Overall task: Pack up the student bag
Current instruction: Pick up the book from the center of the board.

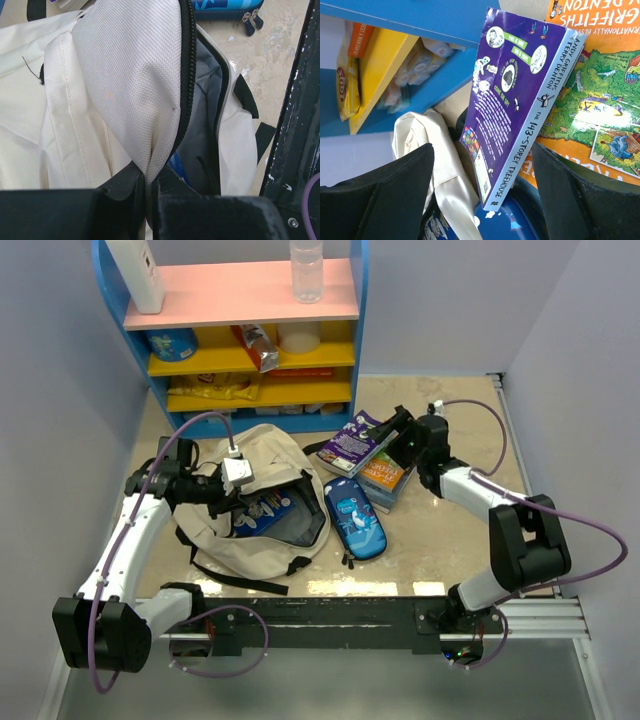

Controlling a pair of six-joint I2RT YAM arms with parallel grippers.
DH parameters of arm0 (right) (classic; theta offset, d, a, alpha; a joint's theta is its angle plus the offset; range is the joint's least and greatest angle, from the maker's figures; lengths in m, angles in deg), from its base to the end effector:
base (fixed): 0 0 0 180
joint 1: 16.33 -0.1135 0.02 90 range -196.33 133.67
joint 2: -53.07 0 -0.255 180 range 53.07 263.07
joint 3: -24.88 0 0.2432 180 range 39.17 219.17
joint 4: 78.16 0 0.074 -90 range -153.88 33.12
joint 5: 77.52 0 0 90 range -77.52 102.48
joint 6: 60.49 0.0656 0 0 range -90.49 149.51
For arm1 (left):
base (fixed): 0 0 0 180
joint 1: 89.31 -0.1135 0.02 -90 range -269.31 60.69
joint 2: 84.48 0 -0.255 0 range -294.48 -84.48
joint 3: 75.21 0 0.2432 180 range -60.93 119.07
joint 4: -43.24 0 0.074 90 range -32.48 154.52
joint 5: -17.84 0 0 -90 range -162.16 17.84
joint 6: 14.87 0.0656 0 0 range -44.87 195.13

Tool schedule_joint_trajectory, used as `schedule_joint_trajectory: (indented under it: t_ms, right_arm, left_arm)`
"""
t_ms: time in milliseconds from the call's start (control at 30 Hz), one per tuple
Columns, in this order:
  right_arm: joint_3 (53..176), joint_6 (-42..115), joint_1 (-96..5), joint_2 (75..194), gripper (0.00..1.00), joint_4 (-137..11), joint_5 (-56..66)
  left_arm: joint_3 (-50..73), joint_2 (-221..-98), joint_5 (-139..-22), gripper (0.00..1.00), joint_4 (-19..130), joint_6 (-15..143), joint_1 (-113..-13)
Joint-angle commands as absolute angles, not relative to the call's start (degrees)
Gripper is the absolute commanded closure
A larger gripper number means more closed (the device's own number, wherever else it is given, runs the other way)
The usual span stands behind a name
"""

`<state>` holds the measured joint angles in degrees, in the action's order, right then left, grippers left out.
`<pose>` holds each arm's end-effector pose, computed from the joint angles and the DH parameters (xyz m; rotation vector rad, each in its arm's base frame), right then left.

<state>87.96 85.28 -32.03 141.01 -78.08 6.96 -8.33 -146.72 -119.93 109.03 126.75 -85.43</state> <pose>0.3427 0.1029 0.2074 0.6645 2.0124 0.8720 0.1969 -0.0620 0.2554 1.2887 1.8929 -0.6845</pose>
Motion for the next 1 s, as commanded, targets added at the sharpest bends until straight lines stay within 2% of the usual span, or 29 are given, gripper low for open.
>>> schedule_joint_trajectory:
  t_ms: [0,233,533,600,667,700,733,767,800,833,967]
  right_arm:
    - [87.6,84.5,-31.8,141.0,0.19,-77.3,6.9]
    - [90.4,84.2,-32.6,144.5,0.20,-72.5,8.7]
    - [95.1,86.7,-33.5,153.0,0.22,-79.3,8.1]
    - [96.6,87.4,-33.7,155.1,0.29,-79.9,8.1]
    - [98.0,87.8,-33.9,157.2,0.40,-80.3,8.3]
    - [98.3,88.1,-33.9,157.5,0.59,-80.5,8.3]
    - [98.1,88.2,-33.9,157.4,0.70,-80.3,8.4]
    - [97.7,88.2,-33.9,155.8,0.93,-80.3,8.8]
    - [97.0,88.2,-33.8,154.2,0.99,-80.7,9.7]
    - [94.7,88.2,-33.8,152.3,1.00,-81.1,9.8]
    - [87.9,88.1,-33.8,138.3,1.00,-84.5,8.8]
  left_arm:
    - [-7.4,-146.0,-122.9,1.00,107.0,128.1,-85.5]
    - [-7.0,-145.9,-122.8,1.00,107.4,128.5,-85.5]
    - [-6.2,-146.1,-123.1,1.00,108.1,128.6,-85.5]
    - [-6.1,-146.0,-123.3,1.00,108.4,128.7,-85.5]
    - [-5.9,-146.0,-123.4,1.00,108.8,128.8,-85.5]
    - [-5.8,-146.0,-123.4,1.00,108.8,128.8,-85.5]
    - [-5.6,-146.0,-123.4,1.00,108.9,128.8,-85.5]
    - [-5.7,-146.0,-123.3,1.00,109.2,128.9,-85.5]
    - [-5.8,-146.0,-123.2,1.00,109.2,129.0,-85.5]
    - [-5.9,-146.0,-123.2,1.00,109.2,129.1,-85.5]
    - [-6.5,-145.9,-123.5,1.00,108.8,129.1,-85.5]
